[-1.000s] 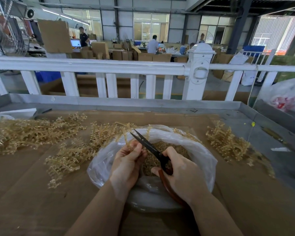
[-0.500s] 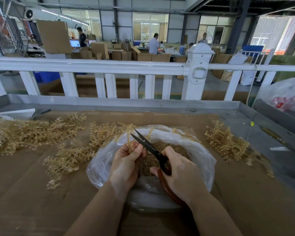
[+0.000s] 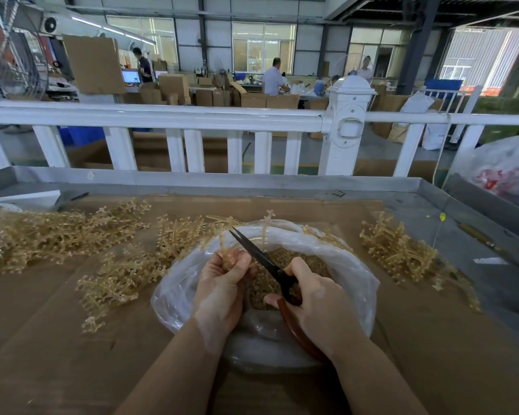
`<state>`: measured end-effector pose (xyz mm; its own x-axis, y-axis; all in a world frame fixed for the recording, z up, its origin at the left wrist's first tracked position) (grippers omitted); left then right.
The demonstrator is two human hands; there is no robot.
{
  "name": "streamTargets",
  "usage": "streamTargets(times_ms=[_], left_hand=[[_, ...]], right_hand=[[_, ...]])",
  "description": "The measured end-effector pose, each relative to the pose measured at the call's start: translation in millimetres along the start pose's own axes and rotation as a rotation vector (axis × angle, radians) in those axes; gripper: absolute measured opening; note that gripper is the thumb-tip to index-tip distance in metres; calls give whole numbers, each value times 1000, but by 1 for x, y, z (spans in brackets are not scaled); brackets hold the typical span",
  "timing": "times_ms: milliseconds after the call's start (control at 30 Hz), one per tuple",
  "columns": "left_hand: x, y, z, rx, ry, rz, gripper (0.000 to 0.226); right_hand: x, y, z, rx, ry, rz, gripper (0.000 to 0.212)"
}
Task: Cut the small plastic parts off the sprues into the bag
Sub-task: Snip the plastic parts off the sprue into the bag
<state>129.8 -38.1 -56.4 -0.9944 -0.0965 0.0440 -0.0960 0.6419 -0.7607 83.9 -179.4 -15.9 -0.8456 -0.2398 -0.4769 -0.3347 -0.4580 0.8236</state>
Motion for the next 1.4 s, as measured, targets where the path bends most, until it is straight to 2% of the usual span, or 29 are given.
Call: streamTargets(times_ms=[167, 400, 467, 500, 567, 600, 700, 767, 867, 967, 1100, 1267, 1400], left_hand=[[4, -7, 0, 28, 55, 75, 41], [4, -15, -1, 59, 126, 209, 46], [6, -14, -4, 45, 150, 246, 32], [6, -13, -5, -2, 134, 230, 28], [2, -5, -10, -173, 57, 121, 54], [-1, 0, -10, -192, 45, 56, 59], [-3, 3, -3, 20, 139, -47, 36], [-3, 4, -2, 110, 164, -106, 34], [-1, 1, -2, 99, 173, -38, 25], [-1, -1, -2, 82, 190, 32, 34], [-3, 0, 0, 20, 194, 40, 29], [-3, 1, 2, 0, 144, 10, 11], [-3, 4, 2, 12, 121, -36, 12]], right_hand=[[1, 4, -4, -26, -72, -128, 33], [1, -3, -9, 74, -112, -94, 34], [1, -4, -10, 77, -107, -76, 34], [1, -4, -10, 81, -103, -68, 35], [2, -4, -10, 94, -92, -66, 36], [2, -3, -10, 98, -88, -69, 36], [1, -4, -10, 103, -84, -67, 36], [1, -4, -11, 103, -89, -69, 35], [1, -3, -12, 95, -99, -76, 37], [2, -2, -13, 116, -97, -93, 37], [2, -1, -12, 121, -85, -92, 36], [3, 5, -12, 40, -111, -134, 35], [3, 8, -8, -41, -87, -193, 34]])
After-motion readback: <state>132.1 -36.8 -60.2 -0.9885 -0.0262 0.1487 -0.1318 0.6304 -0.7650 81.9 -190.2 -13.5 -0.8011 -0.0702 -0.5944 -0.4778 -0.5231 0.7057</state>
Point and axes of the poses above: each hand's wrist, its own x-axis away from the middle knuckle, its own y-axis out of the back of the hand, z = x × y, the point moved 6 cm from there along -x, towards the middle knuckle, and after that the axes turned 6 degrees about x, right-handed, at the moved point
